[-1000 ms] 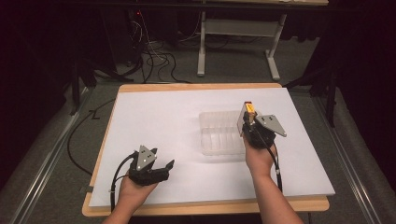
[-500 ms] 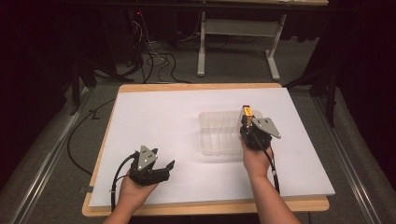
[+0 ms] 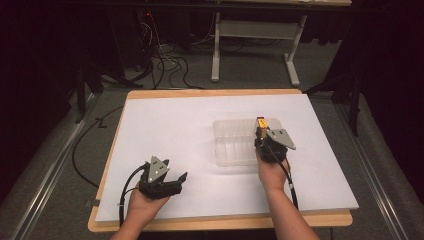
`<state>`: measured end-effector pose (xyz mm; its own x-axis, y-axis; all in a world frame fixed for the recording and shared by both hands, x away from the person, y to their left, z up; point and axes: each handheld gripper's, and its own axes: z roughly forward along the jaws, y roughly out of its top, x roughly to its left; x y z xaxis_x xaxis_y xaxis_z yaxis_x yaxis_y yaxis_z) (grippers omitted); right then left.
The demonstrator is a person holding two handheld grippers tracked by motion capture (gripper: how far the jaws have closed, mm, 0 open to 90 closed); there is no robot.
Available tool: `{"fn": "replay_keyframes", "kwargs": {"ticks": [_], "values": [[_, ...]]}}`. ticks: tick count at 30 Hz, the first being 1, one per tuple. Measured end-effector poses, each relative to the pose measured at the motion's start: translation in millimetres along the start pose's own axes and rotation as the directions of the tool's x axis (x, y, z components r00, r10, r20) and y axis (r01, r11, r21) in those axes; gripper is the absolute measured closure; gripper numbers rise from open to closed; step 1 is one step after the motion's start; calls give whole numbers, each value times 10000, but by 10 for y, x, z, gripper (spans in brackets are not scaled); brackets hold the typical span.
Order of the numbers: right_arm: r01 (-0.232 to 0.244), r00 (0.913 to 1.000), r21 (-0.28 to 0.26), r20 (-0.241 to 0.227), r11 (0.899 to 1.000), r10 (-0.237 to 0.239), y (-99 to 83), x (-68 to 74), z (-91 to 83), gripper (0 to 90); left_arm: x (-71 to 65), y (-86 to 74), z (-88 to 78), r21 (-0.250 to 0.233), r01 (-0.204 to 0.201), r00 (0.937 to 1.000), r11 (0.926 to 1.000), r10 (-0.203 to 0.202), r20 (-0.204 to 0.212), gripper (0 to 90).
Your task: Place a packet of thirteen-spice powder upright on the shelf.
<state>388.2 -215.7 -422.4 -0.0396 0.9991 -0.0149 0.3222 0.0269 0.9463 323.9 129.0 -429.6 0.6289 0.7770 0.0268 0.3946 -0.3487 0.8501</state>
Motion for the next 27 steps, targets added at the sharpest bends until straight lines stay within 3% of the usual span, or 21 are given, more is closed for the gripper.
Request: {"fn": "replay_keyframes", "kwargs": {"ticks": [18,27], "values": [[-128,9996,241,-236,9996,133,-58,-54,-8,645,-5,-1,9,28,-35,10000,10000,35,23,259],[-152,9974,420,-692,9990,181,-44,-80,-29,541,-7,-1,11,47,-56,10000,10000,55,31,259]]}}
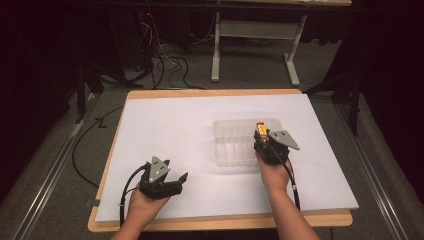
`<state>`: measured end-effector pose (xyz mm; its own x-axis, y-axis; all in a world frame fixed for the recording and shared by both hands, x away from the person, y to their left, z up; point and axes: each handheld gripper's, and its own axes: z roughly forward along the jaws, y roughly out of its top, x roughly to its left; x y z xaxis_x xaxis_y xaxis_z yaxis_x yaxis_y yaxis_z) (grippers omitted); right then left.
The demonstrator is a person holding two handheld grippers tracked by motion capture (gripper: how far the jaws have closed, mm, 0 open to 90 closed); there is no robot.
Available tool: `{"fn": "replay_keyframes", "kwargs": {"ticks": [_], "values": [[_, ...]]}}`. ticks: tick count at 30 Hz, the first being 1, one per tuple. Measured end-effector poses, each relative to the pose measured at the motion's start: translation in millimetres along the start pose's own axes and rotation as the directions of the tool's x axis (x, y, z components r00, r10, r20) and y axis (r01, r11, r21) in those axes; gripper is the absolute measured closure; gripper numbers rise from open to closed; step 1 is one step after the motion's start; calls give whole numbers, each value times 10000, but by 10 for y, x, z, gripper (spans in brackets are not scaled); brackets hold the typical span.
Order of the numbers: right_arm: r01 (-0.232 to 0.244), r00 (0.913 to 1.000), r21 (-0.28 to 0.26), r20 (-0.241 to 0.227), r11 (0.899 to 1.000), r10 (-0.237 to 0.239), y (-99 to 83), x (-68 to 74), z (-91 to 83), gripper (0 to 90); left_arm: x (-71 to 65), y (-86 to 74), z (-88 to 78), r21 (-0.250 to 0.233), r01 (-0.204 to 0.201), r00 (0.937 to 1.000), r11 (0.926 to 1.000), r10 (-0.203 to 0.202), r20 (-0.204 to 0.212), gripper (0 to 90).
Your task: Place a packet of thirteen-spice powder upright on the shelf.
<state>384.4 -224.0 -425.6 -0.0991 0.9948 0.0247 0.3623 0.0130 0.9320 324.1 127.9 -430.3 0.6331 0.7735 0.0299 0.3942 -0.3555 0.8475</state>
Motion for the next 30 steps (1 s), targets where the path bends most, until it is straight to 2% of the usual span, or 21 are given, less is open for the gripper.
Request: {"fn": "replay_keyframes", "kwargs": {"ticks": [2,3,10,13,18,19,20,21,24,26,30], "values": [[35,9998,34,-215,10000,-34,7,-3,-16,486,0,0,3,6,-11,10000,10000,11,-15,259],[110,9988,46,-481,9999,-108,16,-7,-35,430,1,0,6,7,-11,10000,10000,11,-23,259],[203,9910,225,-1331,9995,-171,60,-38,-161,303,-5,-6,7,26,-23,10000,10000,23,-18,259],[470,9844,247,-1709,9986,-421,62,-51,-284,271,-9,-7,11,13,-44,10000,10000,44,-3,259],[786,9653,44,-2502,9969,-751,19,-177,-561,248,-14,-5,17,61,-73,10000,10000,73,39,259],[786,9653,44,-2502,9969,-751,19,-177,-561,248,-18,-4,18,56,-63,10000,10000,63,65,259],[831,9614,22,-2633,9965,-796,2,-211,-611,238,-24,-3,18,36,-45,9999,10000,45,108,259],[1038,9537,12,-2839,9946,-992,-40,-287,-712,232,-32,0,18,31,-28,9999,10000,27,162,259],[1045,9465,-105,-3059,9945,-1027,-109,-424,-846,227,-75,8,22,-68,40,9992,10000,-38,405,259],[937,9460,-151,-3103,9955,-938,-155,-528,-923,223,-101,11,24,-112,78,9984,9999,-71,560,259],[796,9518,-290,-2947,9964,-846,-315,-714,-1008,228,-152,18,30,-194,95,9961,9998,-78,878,258]]}}
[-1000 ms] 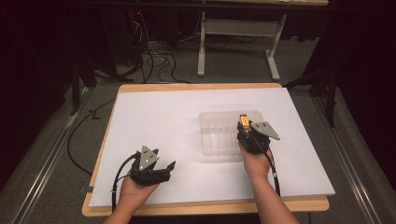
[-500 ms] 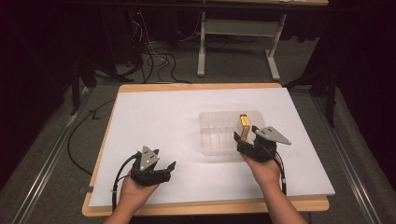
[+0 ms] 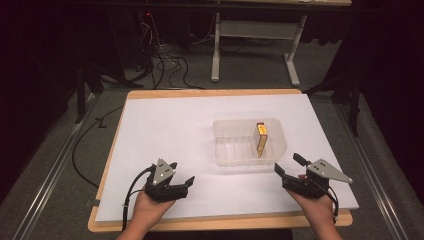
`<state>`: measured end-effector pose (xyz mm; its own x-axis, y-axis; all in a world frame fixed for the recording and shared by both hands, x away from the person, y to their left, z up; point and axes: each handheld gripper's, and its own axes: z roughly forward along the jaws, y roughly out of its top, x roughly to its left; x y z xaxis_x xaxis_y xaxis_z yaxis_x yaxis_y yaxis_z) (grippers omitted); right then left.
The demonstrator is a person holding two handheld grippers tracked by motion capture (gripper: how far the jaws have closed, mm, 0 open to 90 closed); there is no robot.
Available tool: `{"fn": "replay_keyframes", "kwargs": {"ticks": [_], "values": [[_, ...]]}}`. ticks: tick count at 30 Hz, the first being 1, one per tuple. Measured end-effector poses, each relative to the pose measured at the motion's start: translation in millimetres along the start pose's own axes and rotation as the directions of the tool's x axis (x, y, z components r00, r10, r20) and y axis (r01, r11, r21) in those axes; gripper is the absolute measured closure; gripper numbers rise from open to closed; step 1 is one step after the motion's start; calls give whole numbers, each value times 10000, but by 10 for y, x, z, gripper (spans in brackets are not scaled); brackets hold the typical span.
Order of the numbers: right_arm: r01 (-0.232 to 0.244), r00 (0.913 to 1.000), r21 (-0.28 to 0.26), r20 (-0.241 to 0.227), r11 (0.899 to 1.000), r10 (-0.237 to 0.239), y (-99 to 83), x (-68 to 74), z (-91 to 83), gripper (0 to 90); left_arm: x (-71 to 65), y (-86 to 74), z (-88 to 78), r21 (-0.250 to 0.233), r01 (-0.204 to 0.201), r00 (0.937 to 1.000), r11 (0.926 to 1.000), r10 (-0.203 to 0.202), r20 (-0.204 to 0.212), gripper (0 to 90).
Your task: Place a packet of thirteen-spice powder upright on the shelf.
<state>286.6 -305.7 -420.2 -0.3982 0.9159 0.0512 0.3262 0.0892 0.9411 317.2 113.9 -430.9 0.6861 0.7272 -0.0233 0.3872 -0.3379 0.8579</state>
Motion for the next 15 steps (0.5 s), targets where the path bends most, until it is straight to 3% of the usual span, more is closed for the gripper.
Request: {"fn": "replay_keyframes", "kwargs": {"ticks": [4,9,15], "values": [[-54,10000,231,82,9997,52,-106,-109,-8,231,-31,0,32,31,121,9998,9999,-121,132,256],[-206,9998,301,-68,9993,209,-125,-140,38,226,-62,5,37,-19,297,9991,9996,-296,316,257],[-331,9994,272,-124,9991,335,-130,-152,35,239,-82,1,56,58,142,9996,9999,-144,257,256]]}}
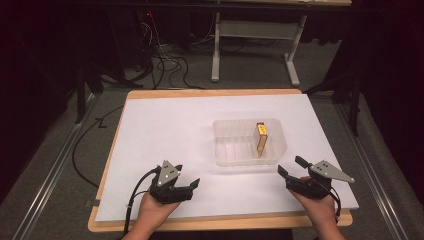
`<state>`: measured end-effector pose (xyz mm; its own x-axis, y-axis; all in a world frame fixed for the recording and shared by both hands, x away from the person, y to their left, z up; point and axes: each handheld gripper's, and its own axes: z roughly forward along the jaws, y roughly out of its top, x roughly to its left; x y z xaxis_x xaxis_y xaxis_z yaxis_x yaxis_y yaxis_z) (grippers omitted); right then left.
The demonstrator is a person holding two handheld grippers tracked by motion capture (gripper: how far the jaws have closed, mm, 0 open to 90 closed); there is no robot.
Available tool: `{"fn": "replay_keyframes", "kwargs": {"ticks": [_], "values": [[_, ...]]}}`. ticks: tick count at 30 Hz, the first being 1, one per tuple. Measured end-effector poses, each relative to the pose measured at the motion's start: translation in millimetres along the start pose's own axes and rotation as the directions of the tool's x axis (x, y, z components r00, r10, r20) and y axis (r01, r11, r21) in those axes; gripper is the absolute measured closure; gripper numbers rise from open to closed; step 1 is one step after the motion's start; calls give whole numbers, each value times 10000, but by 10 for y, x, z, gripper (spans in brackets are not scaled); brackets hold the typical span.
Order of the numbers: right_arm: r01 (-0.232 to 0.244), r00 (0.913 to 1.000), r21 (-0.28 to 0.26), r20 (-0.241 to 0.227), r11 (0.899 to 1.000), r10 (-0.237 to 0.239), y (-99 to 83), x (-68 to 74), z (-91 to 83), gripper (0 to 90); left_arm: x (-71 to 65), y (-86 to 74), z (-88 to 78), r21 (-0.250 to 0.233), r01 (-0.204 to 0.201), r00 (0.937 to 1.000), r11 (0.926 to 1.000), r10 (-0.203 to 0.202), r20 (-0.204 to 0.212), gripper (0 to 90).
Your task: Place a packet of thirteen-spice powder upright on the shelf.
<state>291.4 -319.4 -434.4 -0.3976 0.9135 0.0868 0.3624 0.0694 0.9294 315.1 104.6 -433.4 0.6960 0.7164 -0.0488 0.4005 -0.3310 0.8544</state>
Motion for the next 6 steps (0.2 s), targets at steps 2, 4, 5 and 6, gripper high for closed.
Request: {"fn": "replay_keyframes", "kwargs": {"ticks": [2,4,5,6], "values": [[26,10000,21,22,10000,-26,-1,4,6,241,26,-3,-19,-66,60,10000,10000,-60,-44,256],[15,10000,33,22,10000,-15,-2,8,9,242,36,-3,-27,-88,71,10000,9999,-71,-58,257],[0,10000,32,40,10000,-1,-1,11,11,243,45,-4,-36,-107,79,9999,9999,-80,-69,257],[-35,10000,26,80,10000,34,0,11,11,243,55,-4,-45,-99,88,9999,9999,-89,-79,257]]}}
